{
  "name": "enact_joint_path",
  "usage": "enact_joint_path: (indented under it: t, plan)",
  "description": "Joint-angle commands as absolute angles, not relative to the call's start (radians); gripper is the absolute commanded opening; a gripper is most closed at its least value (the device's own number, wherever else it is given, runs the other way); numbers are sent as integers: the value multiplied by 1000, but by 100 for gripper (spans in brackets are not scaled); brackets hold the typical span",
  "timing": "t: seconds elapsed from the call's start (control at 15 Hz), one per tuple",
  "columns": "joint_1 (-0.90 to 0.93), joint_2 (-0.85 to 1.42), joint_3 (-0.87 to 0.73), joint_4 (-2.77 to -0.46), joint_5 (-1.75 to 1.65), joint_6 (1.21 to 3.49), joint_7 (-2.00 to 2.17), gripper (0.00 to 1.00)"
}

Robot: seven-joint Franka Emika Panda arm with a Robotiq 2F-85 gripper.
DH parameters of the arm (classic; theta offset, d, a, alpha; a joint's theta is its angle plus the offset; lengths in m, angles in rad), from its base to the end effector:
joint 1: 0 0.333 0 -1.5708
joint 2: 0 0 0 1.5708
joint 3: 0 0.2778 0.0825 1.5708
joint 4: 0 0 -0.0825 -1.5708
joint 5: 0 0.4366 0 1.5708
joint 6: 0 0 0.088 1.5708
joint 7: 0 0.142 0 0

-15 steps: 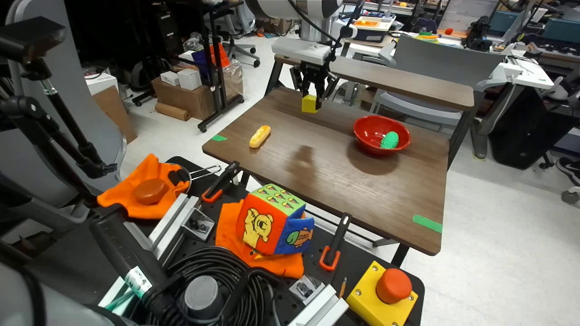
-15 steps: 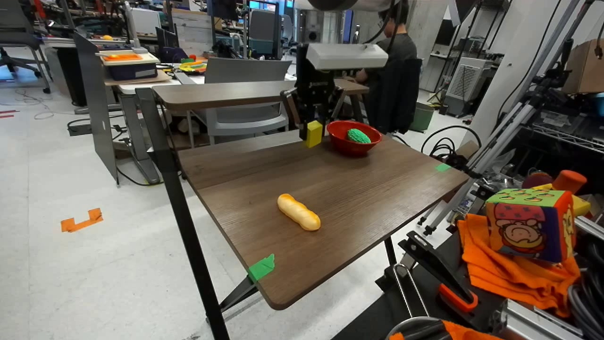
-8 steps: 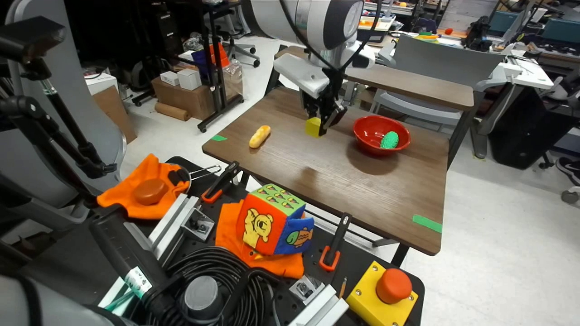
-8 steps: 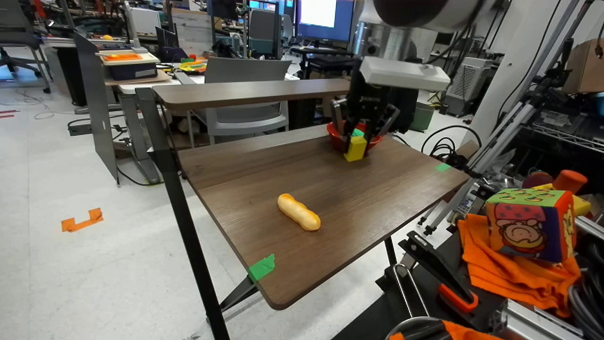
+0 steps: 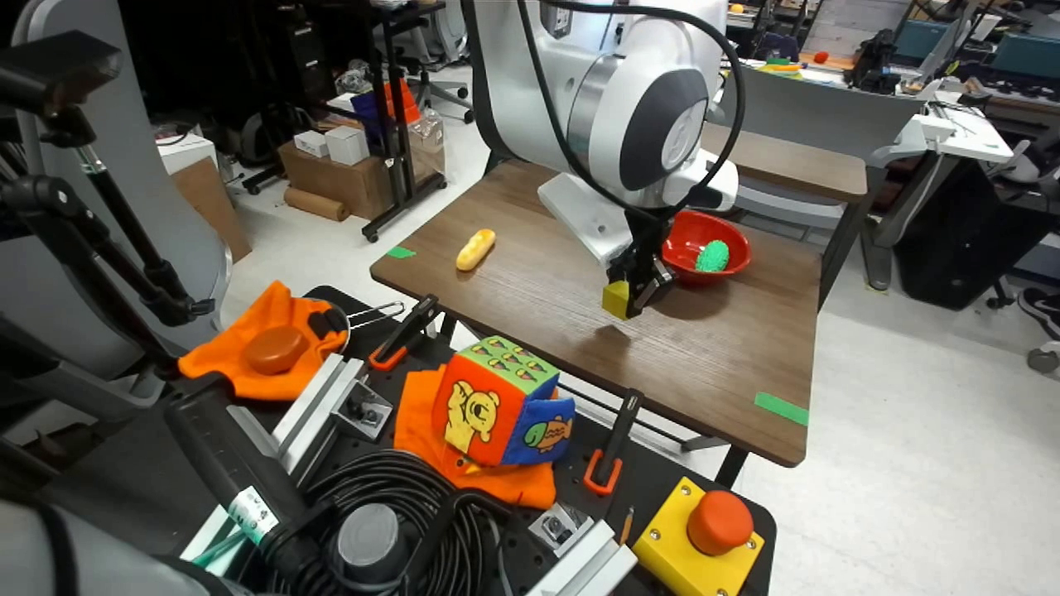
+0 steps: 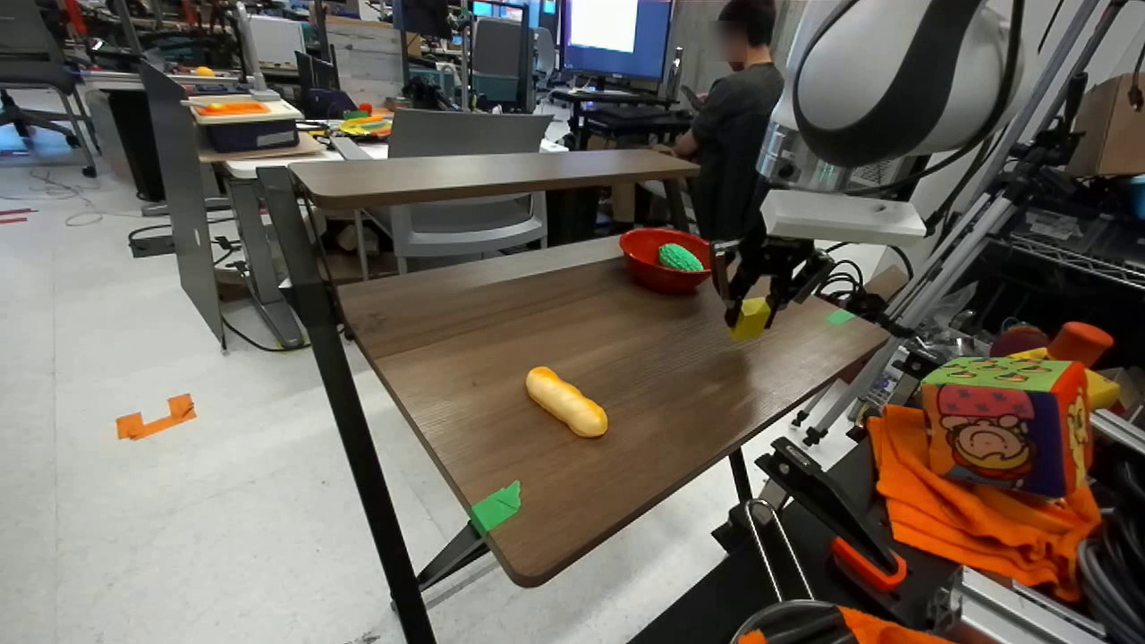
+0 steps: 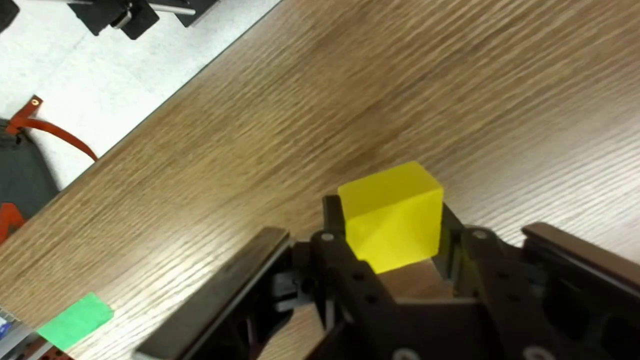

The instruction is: Move the yellow block to the front of the table

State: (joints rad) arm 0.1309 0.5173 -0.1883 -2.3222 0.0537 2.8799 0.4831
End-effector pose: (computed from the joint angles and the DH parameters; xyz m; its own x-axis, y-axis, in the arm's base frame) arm 0.5125 -0.0498 0.0086 0.8424 -0.5327 0.0816 -0.5369 -0.8425 0.0432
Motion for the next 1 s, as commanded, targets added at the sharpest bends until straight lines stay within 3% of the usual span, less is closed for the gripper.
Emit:
enact_joint_path:
  t: [0.0,0.13,0.2,0.27,0.4,0.6,0.67,0.73,0.87,0.93]
  plan:
    - [174,570,-235,-2306,55,2902,502,17]
    - [177,594,-236,-2298,58,2887,492,17]
    - [179,602,-238,-2297,59,2882,490,27]
    - [180,592,-238,-2298,60,2881,489,67]
    - [175,544,-229,-2330,66,2885,476,74]
    - [149,381,-197,-2438,86,2884,446,98]
    - [136,322,-182,-2479,97,2892,437,100]
    - [163,477,-212,-2363,71,2882,475,88]
    - [154,385,-200,-2421,68,2882,475,100]
    - [151,356,-198,-2442,65,2882,475,100]
